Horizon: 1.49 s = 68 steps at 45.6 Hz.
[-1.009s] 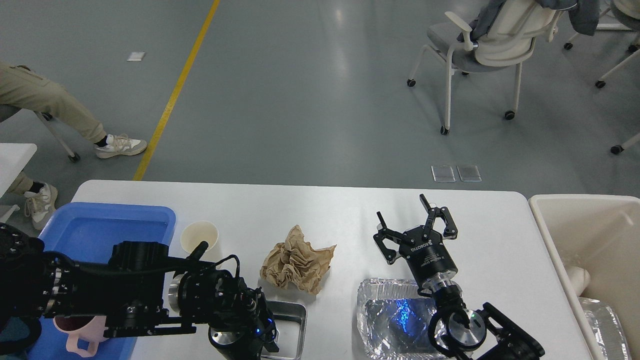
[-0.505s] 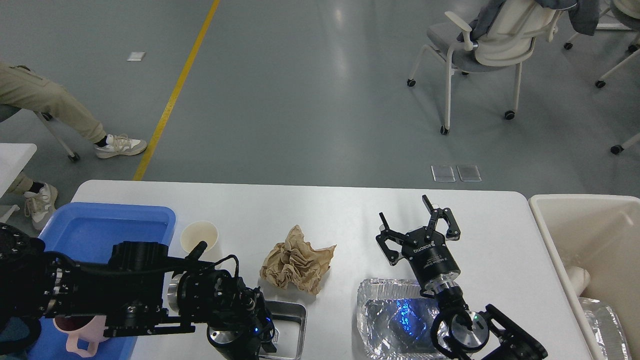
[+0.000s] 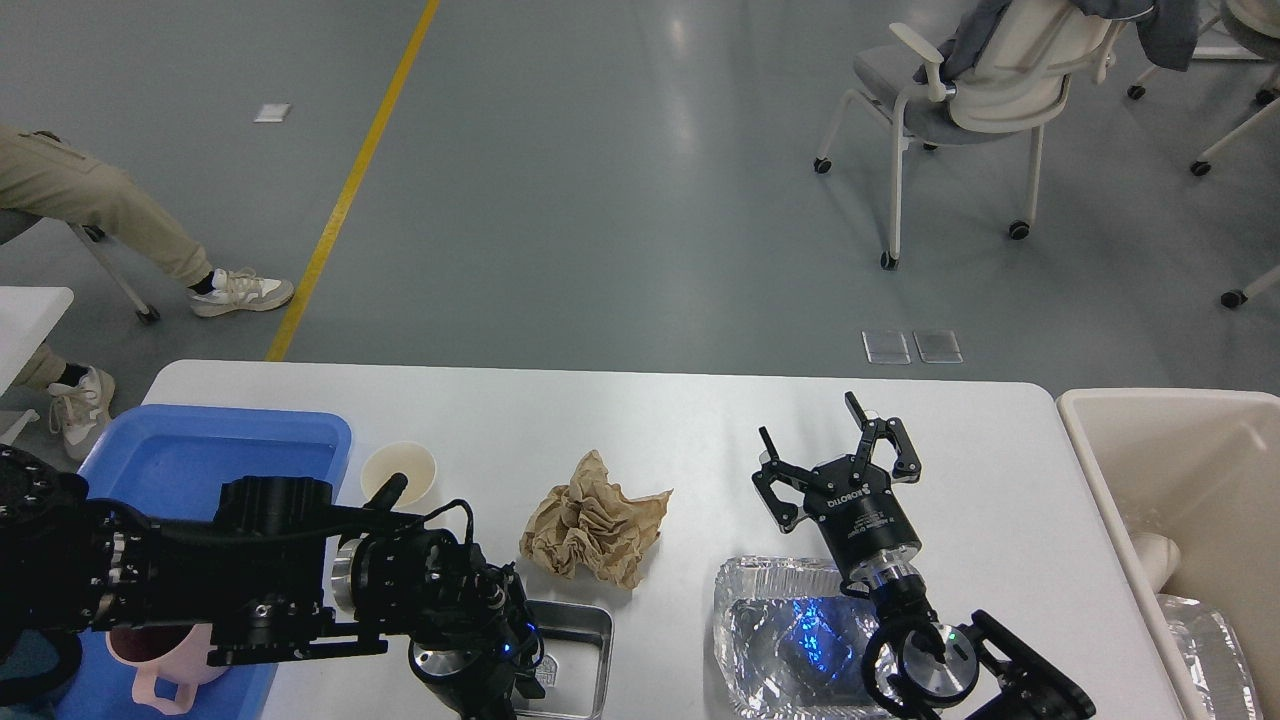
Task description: Tidy desktop
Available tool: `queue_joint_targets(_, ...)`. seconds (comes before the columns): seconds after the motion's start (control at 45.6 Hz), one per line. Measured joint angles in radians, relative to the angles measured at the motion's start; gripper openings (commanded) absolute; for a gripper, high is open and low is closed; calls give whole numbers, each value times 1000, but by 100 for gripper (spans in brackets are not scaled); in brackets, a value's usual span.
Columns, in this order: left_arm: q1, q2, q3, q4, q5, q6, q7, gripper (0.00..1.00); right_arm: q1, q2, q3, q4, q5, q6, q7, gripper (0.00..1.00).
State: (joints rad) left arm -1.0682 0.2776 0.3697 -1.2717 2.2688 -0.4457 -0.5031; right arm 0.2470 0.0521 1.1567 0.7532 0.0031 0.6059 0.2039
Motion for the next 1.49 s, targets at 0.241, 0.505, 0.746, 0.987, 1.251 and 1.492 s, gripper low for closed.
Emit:
queue_joint_targets(0.241, -4, 0, 0, 3, 0, 69, -57, 43, 0, 0, 0, 0, 0, 0, 0, 100)
queue_joint_targets(0.505, -4, 1, 1, 10, 0, 91, -70, 38, 1, 0, 0, 0, 0, 0, -1, 100)
queue_joint_targets(0.746, -7, 4, 2, 19, 0, 93, -83, 34, 3, 0, 0, 0, 0, 0, -1, 100)
queue_joint_targets(0.987, -7, 14, 0, 20, 0, 119, -110, 27, 4, 0, 0, 0, 0, 0, 0, 100)
queue_joint_targets(1.251, -10, 22, 2, 55, 0, 124, -131, 1, 5, -1, 0, 0, 0, 2, 0, 100)
queue_joint_targets(1.492, -26, 40, 6, 63, 0, 124, -134, 0, 7, -1, 1, 0, 0, 1, 0, 100)
